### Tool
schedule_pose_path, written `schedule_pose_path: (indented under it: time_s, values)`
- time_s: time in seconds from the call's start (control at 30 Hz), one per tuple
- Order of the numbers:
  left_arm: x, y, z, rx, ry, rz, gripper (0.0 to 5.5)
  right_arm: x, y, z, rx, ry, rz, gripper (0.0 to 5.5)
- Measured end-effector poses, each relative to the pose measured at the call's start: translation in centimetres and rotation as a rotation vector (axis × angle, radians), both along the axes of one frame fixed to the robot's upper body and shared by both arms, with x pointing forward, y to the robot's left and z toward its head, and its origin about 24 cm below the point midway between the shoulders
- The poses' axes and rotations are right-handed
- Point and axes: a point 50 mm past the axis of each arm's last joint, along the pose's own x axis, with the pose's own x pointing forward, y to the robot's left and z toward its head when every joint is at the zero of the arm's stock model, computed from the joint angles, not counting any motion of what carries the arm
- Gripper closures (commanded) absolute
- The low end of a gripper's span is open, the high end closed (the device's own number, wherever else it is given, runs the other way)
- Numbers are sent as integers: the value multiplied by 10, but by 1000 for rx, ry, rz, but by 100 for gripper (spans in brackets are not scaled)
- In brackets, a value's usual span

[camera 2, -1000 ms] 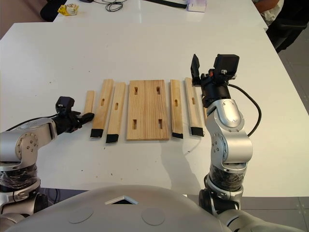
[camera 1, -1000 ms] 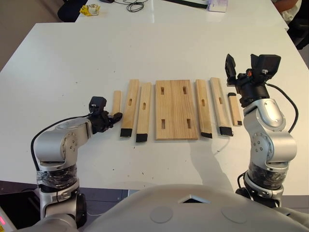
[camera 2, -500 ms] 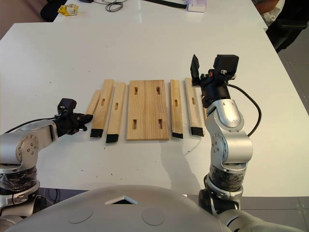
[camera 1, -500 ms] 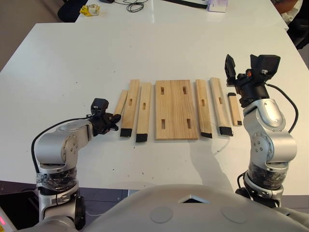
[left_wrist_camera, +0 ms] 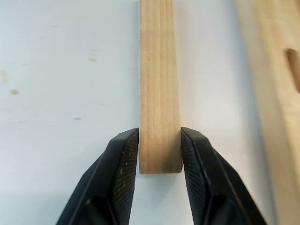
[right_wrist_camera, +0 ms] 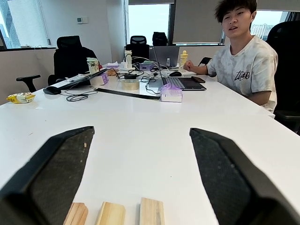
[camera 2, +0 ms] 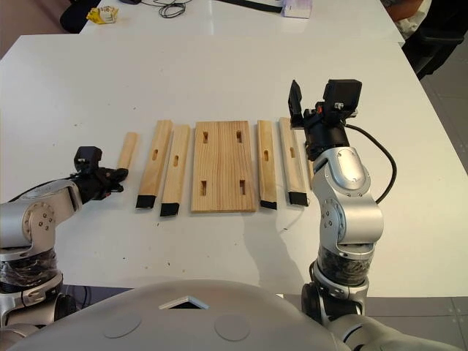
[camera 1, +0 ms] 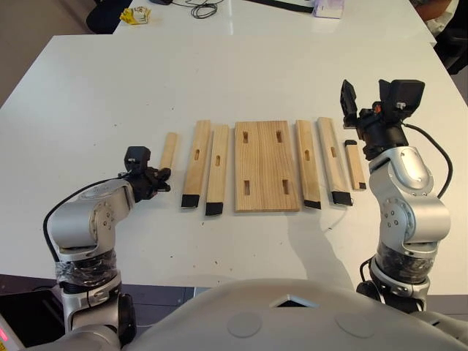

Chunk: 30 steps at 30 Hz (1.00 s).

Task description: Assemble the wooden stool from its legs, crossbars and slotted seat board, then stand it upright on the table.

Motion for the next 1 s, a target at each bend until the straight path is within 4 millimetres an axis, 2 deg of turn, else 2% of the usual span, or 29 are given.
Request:
schedule_pose_path:
  time_s: [0.13,0.3,0.47,0.63,0.8,0.93,1.0]
  values:
    - [5,9,8,63,-77,48,414,3,-1,2,-11,-13,18,171]
    - [23,17,36,199,-334,71,414,13,-11,3,19,-10,25,171]
    - [33,15,56,181,-494,74,414,26,-16,4,117,0,110,171]
    - [48,-4,96,-18,-727,-79,414,49,-28,8,241,35,311,171]
    - [60,-30,137,-264,-908,-344,414,54,-46,7,329,122,575,171]
    - [59,-50,159,-461,-990,-564,414,55,-39,23,362,142,845,171]
    - [54,-61,160,-565,-965,-674,414,56,-28,33,390,146,977,171]
